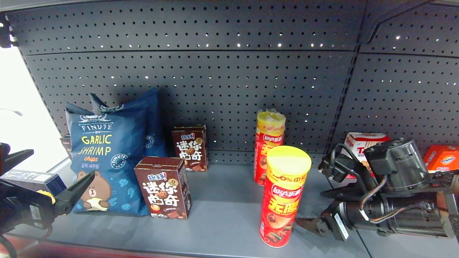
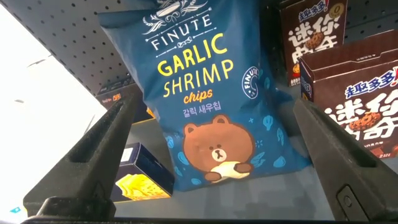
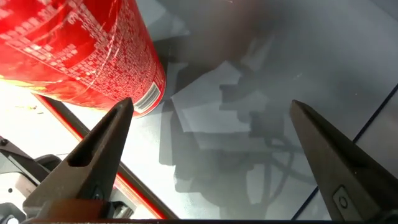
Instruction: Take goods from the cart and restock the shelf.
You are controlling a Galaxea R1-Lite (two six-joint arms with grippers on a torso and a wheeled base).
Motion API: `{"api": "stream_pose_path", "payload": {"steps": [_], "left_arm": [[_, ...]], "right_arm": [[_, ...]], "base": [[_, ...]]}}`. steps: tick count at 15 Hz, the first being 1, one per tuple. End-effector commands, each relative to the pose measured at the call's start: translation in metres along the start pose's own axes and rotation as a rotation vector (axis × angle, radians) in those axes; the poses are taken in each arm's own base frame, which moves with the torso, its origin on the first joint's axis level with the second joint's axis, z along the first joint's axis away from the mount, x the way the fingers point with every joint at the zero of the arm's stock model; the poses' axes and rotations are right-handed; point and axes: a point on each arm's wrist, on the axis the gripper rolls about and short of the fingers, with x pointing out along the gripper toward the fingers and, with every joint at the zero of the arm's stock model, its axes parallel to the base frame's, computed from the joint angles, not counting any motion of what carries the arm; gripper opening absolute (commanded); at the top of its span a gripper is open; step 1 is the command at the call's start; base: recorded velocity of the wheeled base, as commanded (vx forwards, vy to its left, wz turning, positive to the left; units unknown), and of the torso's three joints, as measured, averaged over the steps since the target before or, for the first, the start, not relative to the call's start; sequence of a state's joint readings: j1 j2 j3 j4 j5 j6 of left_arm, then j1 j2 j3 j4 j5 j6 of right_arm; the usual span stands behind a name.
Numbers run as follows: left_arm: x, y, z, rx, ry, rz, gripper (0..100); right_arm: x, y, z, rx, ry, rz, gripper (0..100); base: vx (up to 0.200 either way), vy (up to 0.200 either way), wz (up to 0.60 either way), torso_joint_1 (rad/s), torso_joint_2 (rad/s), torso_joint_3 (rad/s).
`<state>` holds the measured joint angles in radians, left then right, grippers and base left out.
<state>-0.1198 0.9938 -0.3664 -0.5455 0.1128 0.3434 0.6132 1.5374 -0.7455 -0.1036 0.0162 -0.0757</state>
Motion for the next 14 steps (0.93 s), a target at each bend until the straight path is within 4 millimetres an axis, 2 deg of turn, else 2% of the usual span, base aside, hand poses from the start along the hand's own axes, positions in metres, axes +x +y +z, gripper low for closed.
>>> {"api": "stream_pose_path", "payload": {"steps": [1,5,10,14], "left_arm": [[-0.003,0.001,0.000,-0.001,-0.007,0.005,100],[-0.006,0.001,-0.001,-0.002,-0.014,0.009,100],[-0.009,0.000,-0.005,-0.003,-0.010,0.006,100],[-0.010,-0.001,-0.006,-0.001,-0.007,0.005,100]], "right_arm": [[-0.002,-0.002,0.001,0.005,-0.007,-0.005,100],[-0.002,-0.004,0.004,0.011,-0.016,-0.013,100],[0.011,-0.005,0.009,0.008,-0.010,-0.012,100],[0.013,-0.004,0.009,0.009,-0.007,-0.010,100]], "base": [[0.000,0.000,0.00,0.000,0.00,0.000],[0.000,0.000,0.00,0.000,0.00,0.000],[0.000,0.000,0.00,0.000,0.00,0.000],[0.000,0.000,0.00,0.000,0.00,0.000]]}}
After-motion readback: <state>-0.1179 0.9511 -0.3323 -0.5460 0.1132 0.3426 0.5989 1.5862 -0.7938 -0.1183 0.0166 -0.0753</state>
